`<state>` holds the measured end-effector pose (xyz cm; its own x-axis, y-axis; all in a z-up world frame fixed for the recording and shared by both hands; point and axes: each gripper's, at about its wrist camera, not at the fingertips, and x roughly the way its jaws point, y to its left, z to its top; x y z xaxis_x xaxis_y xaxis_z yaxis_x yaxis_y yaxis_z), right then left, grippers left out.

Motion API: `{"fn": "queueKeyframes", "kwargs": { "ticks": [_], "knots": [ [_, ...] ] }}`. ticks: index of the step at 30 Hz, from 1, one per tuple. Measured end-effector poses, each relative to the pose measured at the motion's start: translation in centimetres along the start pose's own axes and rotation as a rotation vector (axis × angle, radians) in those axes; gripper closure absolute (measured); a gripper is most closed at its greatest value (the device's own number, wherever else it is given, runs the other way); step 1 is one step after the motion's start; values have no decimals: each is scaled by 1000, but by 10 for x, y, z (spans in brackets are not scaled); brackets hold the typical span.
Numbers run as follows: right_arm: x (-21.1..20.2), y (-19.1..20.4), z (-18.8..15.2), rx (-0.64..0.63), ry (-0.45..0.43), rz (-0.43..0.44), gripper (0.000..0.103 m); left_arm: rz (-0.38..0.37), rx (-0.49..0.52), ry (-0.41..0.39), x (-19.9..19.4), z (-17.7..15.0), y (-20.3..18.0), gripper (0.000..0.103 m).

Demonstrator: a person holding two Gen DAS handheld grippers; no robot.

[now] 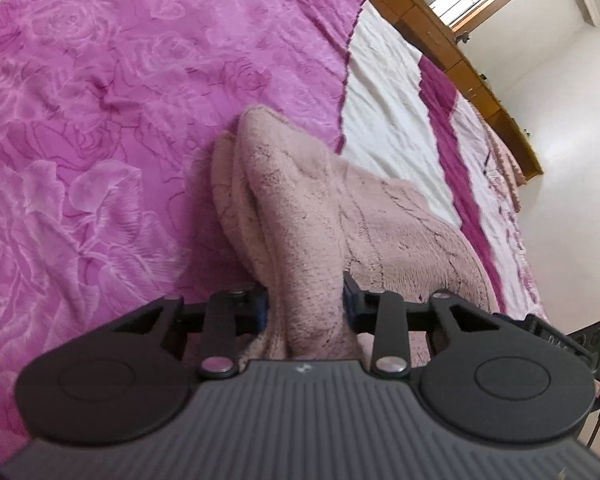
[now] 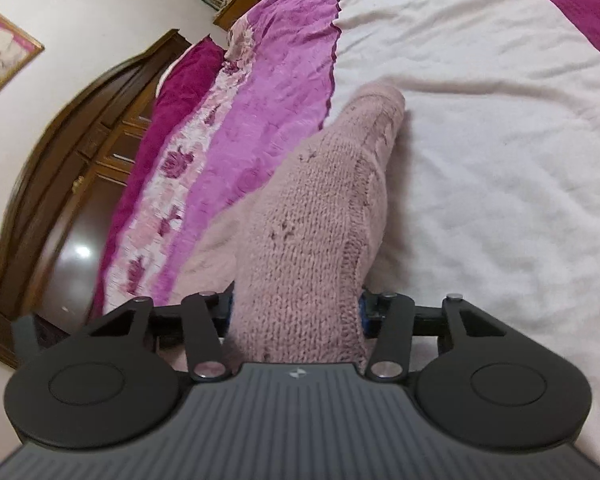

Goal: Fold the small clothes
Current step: 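Hold the bundle with both grippers, press it flat, then release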

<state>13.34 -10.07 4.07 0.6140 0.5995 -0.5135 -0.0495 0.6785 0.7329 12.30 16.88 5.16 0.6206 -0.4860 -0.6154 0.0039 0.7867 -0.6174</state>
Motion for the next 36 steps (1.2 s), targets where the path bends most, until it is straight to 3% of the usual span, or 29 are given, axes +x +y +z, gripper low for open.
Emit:
{"fn": "queueKeyframes", "kwargs": {
  "ticks": [9, 19, 23, 30, 36],
  "knots": [
    [-73, 23, 8, -44, -15, -30, 49, -76, 20, 52, -10, -22, -45, 68],
    [-178, -3, -29, -56, -51, -122, 49, -112, 169, 136, -7, -85, -111, 68],
    [-196, -30, -49, -22, -47, -170, 49, -62, 249, 163, 2, -108, -122, 68],
    [-180, -68, -83, -21, -2, -259, 44, 69, 328, 200, 16, -128, -111, 65],
    [-178, -77, -95, -49, -26, -265, 37, 113, 360, 192, 11, -133, -114, 59]
  ]
}}
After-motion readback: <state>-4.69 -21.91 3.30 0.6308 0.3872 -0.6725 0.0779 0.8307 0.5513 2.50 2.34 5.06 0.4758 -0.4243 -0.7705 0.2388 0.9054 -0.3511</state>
